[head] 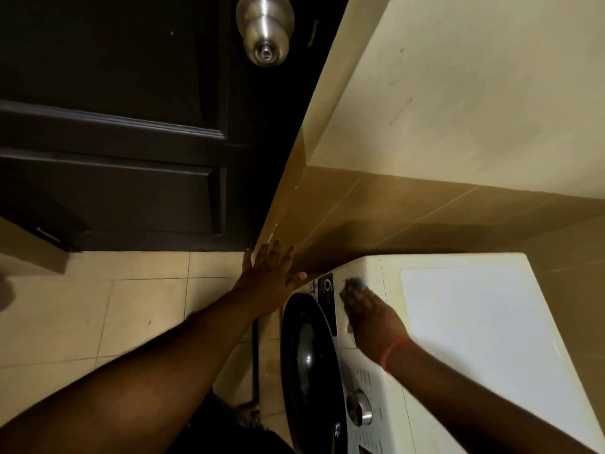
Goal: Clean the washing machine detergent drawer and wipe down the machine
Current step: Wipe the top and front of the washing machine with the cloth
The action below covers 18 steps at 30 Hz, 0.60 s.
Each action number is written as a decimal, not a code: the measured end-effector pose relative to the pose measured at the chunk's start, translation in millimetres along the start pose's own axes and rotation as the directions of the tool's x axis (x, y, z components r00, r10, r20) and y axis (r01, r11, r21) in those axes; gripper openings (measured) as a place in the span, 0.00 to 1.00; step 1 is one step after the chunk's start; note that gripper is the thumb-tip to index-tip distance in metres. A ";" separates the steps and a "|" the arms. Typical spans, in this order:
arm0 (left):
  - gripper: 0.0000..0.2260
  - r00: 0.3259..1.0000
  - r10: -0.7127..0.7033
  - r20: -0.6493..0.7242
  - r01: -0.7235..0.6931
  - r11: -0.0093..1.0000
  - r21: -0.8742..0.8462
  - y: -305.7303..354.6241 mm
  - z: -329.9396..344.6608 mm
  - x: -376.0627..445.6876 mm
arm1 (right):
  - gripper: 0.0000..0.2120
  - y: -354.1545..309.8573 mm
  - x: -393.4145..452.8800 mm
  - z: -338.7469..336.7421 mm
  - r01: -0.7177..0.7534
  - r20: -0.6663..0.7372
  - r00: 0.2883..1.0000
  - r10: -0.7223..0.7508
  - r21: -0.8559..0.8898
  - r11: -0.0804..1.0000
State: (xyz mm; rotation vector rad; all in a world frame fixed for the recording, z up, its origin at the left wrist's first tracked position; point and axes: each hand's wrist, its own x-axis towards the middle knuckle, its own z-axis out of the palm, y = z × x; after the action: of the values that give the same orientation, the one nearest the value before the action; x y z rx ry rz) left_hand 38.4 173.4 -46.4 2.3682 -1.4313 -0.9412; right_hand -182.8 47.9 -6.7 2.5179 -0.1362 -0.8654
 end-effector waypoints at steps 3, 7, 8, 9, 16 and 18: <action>0.32 1.000 0.011 -0.012 -0.010 1.000 0.011 3.1 10.7 -13.6 | 0.28 16.5 32.3 -7.9 -0.153 -0.002 0.988 0.153 0.050 0.987; 0.38 0.999 0.002 -0.041 -0.002 1.000 -0.007 -1.8 13.8 -31.5 | 0.29 9.5 29.1 -9.6 -0.222 0.017 0.975 0.221 0.046 0.974; 0.40 0.999 -0.012 -0.050 0.011 1.000 -0.013 -3.4 12.4 -36.7 | 0.30 -1.1 15.8 -5.6 -0.205 0.004 0.979 0.205 0.019 0.979; 0.40 0.998 -0.025 -0.062 0.024 1.000 -0.013 -4.4 10.7 -41.6 | 0.30 -13.0 1.6 -2.0 -0.188 0.006 0.982 0.188 0.006 0.982; 0.31 0.992 -0.025 -0.124 0.027 1.000 0.015 4.6 -6.5 -67.6 | 0.31 -71.8 -88.4 12.1 -0.001 0.095 0.995 0.000 0.011 1.000; 0.31 0.993 -0.002 -0.120 0.007 0.999 0.041 12.4 -9.8 -70.8 | 0.28 -74.9 -103.3 19.2 0.019 0.044 0.999 -0.021 0.042 0.999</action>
State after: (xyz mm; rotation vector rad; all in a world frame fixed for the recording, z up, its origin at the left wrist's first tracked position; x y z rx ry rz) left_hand 12.9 226.3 -3.9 2.4133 -1.4135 -0.7637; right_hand -280.9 131.1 2.7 2.5433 -0.1448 -0.9361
